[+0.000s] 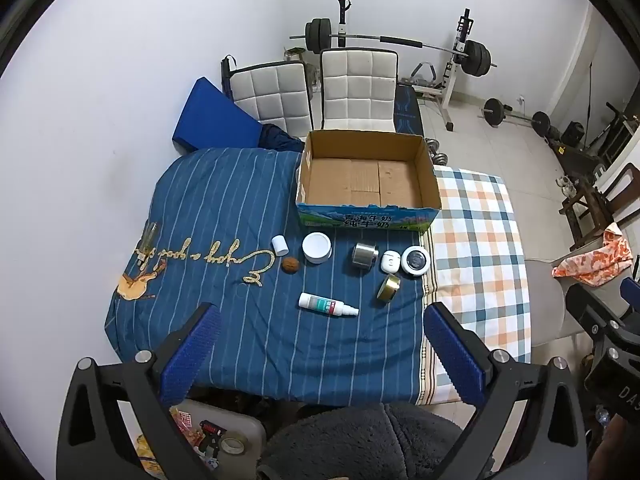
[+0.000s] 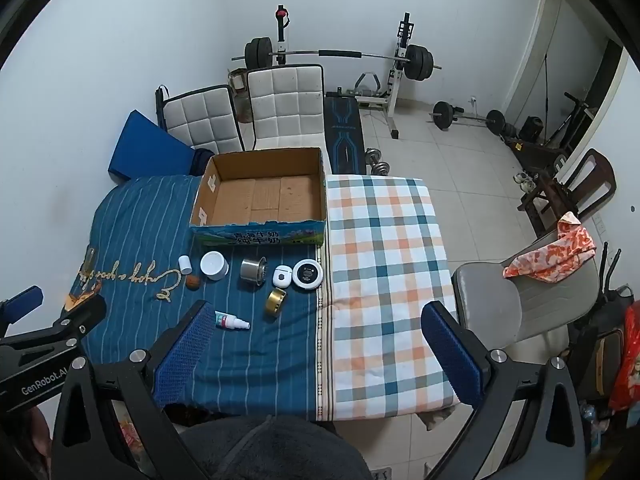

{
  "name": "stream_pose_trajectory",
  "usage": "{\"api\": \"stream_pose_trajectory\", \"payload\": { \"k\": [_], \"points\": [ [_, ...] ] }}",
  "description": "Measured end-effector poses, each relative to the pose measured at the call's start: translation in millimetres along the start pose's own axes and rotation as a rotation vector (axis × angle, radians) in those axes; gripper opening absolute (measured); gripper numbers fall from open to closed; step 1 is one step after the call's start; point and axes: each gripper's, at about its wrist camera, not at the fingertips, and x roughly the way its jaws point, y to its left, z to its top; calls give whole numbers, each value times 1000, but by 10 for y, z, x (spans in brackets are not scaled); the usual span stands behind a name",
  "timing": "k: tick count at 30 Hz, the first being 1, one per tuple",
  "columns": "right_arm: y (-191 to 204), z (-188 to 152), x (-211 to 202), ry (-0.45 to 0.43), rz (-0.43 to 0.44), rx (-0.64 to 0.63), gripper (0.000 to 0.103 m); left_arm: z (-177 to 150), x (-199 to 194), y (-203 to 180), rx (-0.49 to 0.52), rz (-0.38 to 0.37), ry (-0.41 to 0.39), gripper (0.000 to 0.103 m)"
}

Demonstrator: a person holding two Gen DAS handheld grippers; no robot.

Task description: Organize rigid objects

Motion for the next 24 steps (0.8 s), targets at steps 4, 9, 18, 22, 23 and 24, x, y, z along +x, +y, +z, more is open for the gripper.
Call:
{"api": "stream_pose_trajectory", "payload": {
  "k": [4, 9, 18, 22, 23, 24],
  "points": [
    [1, -7, -5, 10, 3, 2, 103, 1, -3, -3, 7, 20, -1, 103],
    [0, -14, -10, 8, -3, 0, 103, -3, -1, -10, 8, 22, -3, 103],
    [-17, -48, -21, 10, -6, 1, 103, 2, 4, -10, 7, 19, -9, 103],
    [-67, -58, 19, 12, -6, 9, 103, -12, -25, -82, 9, 17, -10, 103],
    [-82, -46, -6, 11, -8, 11, 103, -7, -34, -99, 10, 16, -9, 103],
    [-60, -34, -67, 11, -11, 13, 103, 25, -71, -98, 11, 15, -9, 103]
  ]
}}
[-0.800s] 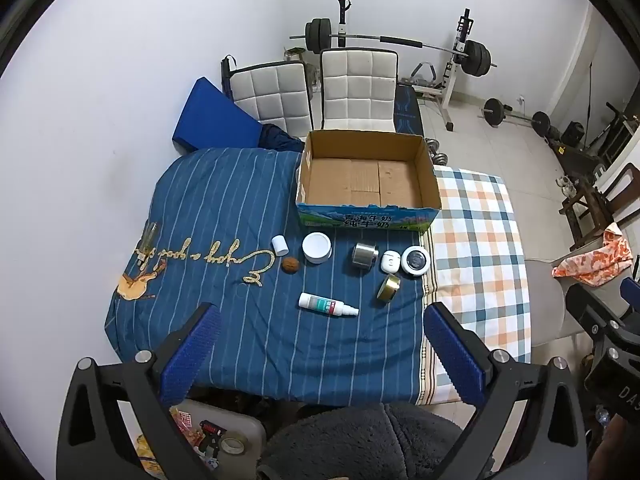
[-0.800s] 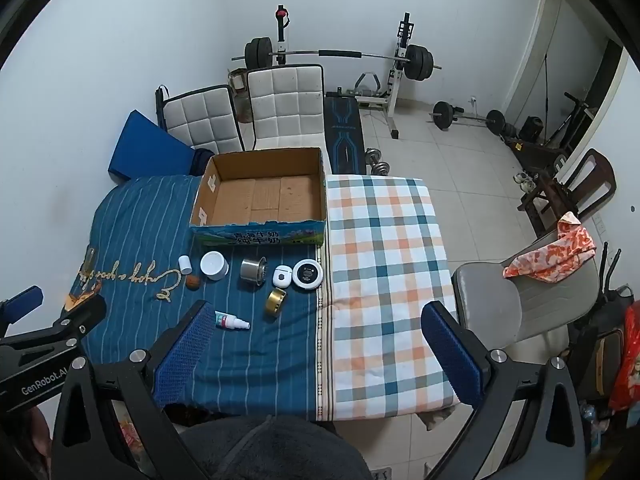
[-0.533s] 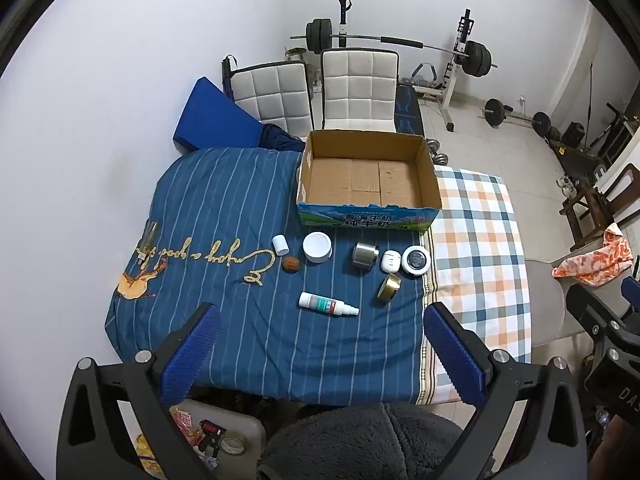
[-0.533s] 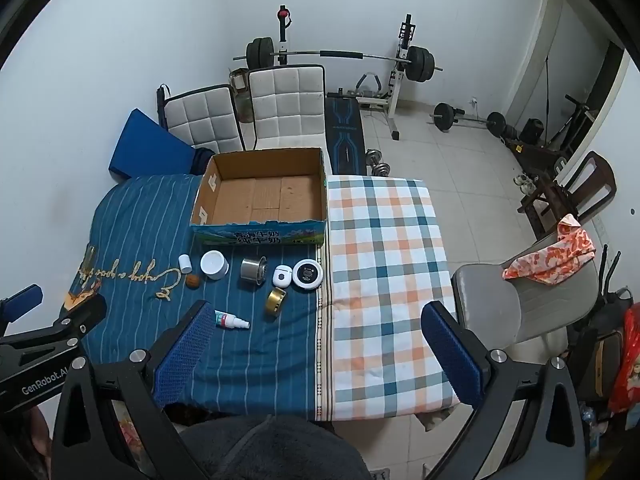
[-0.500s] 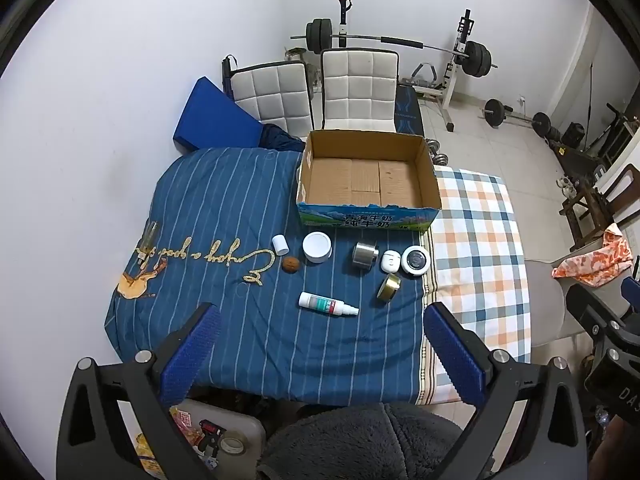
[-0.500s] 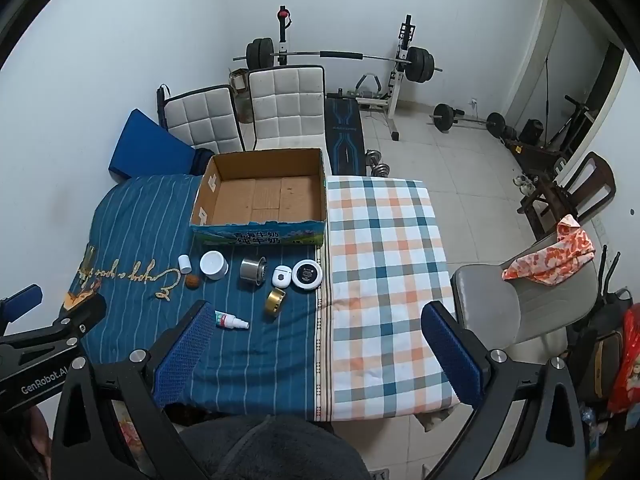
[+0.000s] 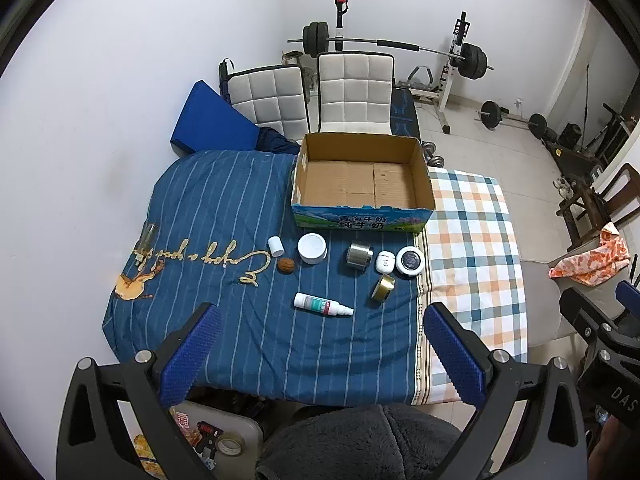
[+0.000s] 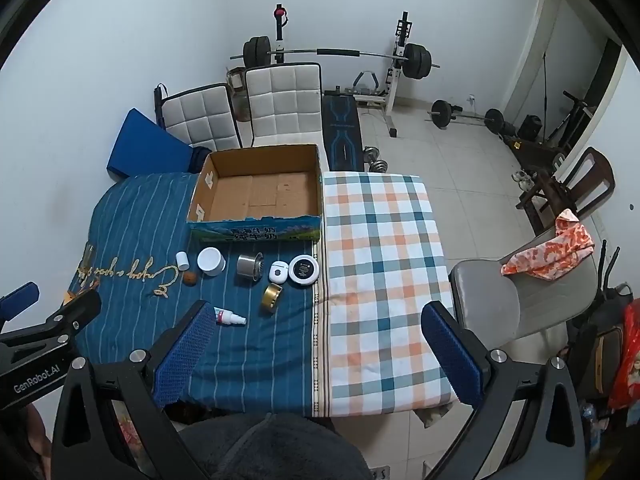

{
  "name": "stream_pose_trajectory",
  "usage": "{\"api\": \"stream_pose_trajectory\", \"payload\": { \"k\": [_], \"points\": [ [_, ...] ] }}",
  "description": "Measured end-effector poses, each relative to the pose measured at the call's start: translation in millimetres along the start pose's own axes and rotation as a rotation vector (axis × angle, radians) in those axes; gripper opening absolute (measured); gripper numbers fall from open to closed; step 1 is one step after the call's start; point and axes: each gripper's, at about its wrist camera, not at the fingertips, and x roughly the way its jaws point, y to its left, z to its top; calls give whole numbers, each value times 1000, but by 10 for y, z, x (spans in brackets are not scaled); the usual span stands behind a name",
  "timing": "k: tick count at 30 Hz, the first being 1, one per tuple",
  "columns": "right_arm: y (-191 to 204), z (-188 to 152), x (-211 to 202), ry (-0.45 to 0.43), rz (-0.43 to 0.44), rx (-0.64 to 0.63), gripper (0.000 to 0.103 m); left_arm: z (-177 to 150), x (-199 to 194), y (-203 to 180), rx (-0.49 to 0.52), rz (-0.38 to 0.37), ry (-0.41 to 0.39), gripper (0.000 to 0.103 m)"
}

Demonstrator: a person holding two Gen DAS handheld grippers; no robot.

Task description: Organize rigid objects

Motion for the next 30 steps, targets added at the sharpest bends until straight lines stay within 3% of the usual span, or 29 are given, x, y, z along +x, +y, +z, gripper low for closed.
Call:
{"api": "stream_pose_trajectory", "payload": {
  "k": [30],
  "points": [
    [-112, -42, 11, -14, -3, 9, 103, 36, -89, -27, -2, 10, -30, 103]
  ]
}}
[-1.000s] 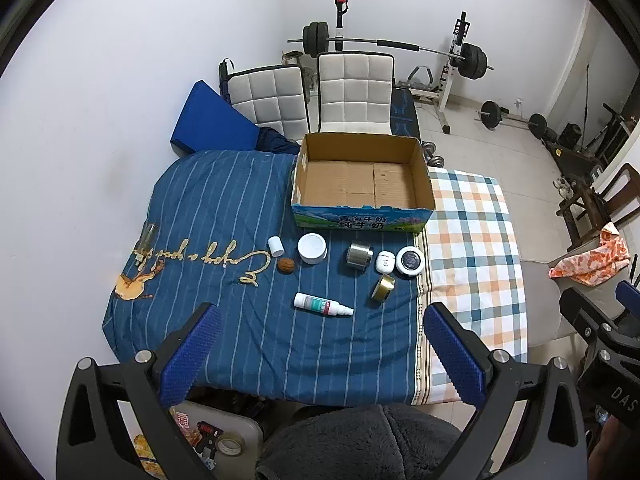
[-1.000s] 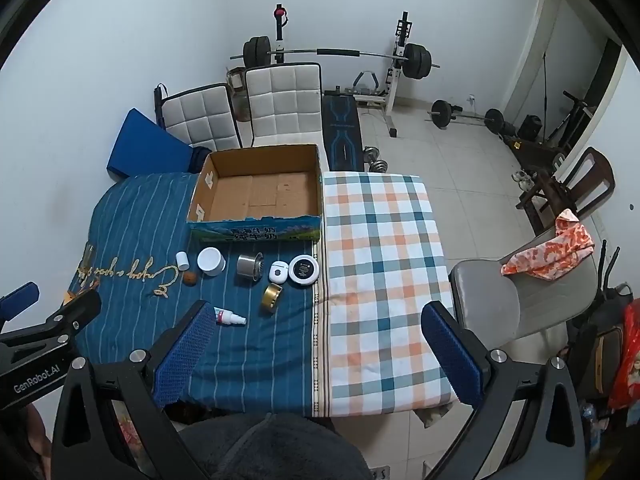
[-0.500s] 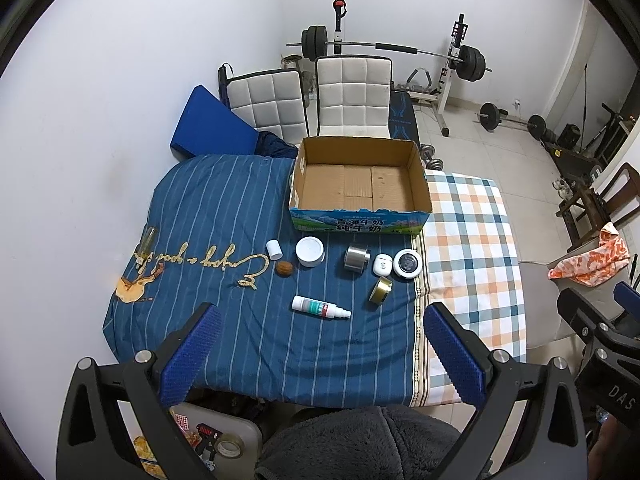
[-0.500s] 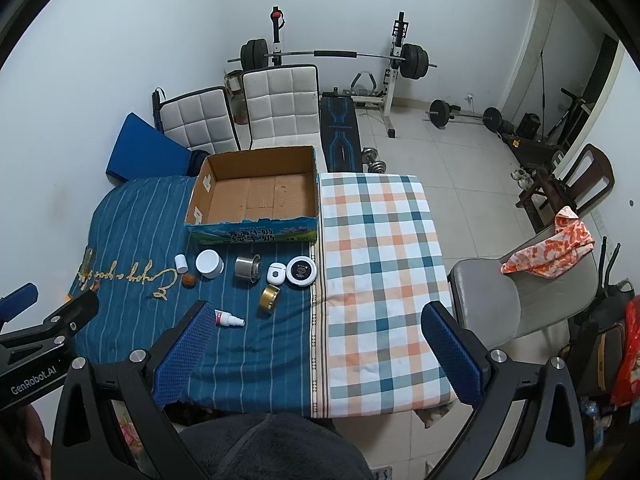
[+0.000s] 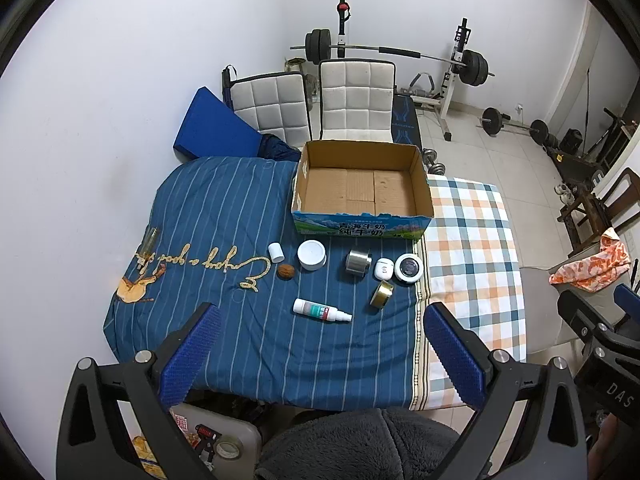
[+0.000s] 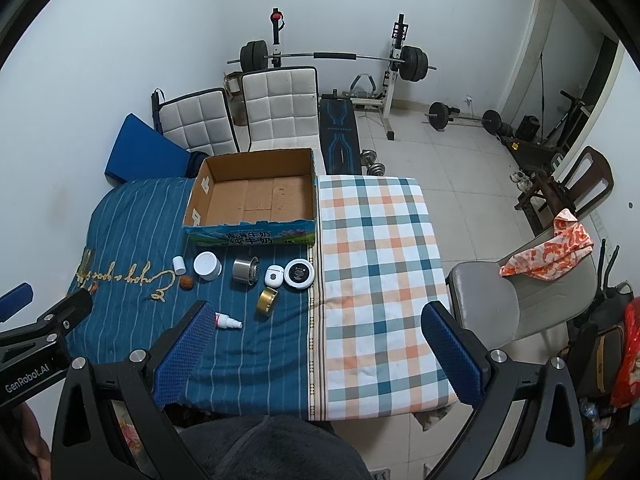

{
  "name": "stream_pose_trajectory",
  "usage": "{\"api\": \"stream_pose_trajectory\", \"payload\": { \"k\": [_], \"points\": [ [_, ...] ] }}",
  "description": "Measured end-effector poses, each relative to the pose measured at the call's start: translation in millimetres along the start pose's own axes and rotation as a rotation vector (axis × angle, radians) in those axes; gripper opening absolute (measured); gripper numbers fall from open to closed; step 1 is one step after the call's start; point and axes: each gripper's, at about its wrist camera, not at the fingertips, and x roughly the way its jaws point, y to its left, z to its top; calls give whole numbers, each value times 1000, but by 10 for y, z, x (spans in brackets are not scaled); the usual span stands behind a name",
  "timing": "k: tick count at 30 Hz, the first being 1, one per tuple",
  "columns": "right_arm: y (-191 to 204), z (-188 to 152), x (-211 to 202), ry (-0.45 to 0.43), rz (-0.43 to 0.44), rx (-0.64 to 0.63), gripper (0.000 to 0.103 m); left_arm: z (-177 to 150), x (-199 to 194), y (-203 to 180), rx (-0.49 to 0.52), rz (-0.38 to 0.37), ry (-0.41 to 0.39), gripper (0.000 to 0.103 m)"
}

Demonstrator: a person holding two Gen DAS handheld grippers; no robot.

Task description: Organize rigid objects

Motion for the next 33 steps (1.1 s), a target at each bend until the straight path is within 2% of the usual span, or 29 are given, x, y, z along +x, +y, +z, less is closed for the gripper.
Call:
{"api": "stream_pose_trajectory", "payload": {
  "k": [33],
  "points": [
    [-10, 161, -87, -36, -18, 18, 103, 37, -42, 53, -16, -7, -34, 103]
  ]
}}
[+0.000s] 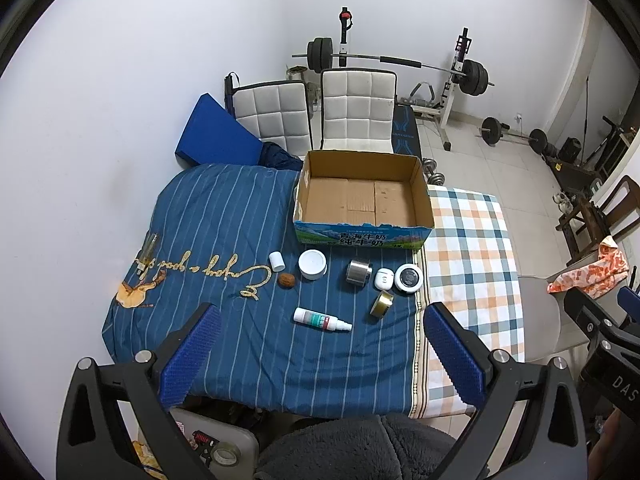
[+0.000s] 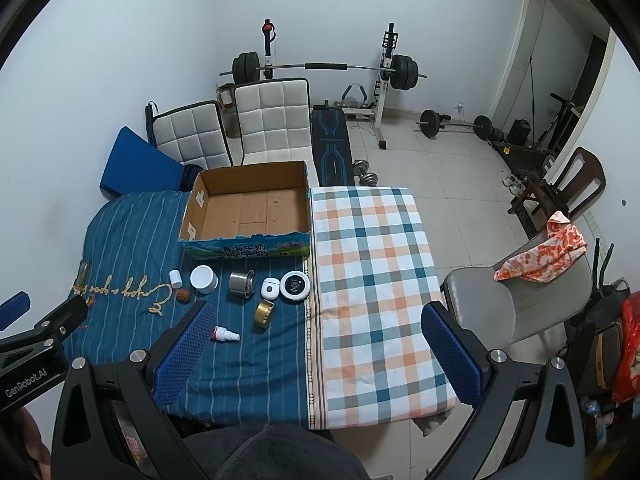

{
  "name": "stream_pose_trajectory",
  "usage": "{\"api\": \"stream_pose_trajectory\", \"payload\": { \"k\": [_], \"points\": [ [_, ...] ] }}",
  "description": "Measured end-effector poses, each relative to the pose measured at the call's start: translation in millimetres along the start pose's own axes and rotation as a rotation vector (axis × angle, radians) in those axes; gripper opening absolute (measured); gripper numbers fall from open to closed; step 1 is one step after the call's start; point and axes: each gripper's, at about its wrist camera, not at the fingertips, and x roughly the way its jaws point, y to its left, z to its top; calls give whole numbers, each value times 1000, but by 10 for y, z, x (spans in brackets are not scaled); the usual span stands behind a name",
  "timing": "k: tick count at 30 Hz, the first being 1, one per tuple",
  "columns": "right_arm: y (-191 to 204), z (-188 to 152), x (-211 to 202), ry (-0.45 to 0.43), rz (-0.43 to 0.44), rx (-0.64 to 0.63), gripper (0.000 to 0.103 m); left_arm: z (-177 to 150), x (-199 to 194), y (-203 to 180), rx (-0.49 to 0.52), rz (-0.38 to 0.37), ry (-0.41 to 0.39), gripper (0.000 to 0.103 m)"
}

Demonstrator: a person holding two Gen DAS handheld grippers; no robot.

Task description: Organize rigid objects

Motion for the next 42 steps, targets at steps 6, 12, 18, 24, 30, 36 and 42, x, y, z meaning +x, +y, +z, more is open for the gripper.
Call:
{"api": "stream_pose_trajectory", "payload": {
  "k": [6, 12, 18, 24, 30, 36, 42],
  "points": [
    [-8, -23, -3, -1, 2, 0, 103, 1, 8, 0, 1, -3, 1, 103],
    [11, 7, 27, 4, 5, 3, 103, -26, 10, -7, 1, -2, 2, 103],
    [32, -20, 119, 20, 12, 2, 103, -40, 186, -37, -2, 0, 35, 103],
    [69, -64, 680, 106, 35, -1, 103, 37, 745, 67, -30, 29, 111, 103],
    [201, -60, 1693, 257, 71, -1, 103, 94, 1595, 287, -76, 52, 215, 103],
    [312, -198, 2990, 398, 69, 3, 103, 91, 2542, 400, -88, 64, 326, 103],
    [336, -333, 4320, 505, 40, -1, 98, 80, 3565, 75, -38, -14, 435, 103]
  ]
}}
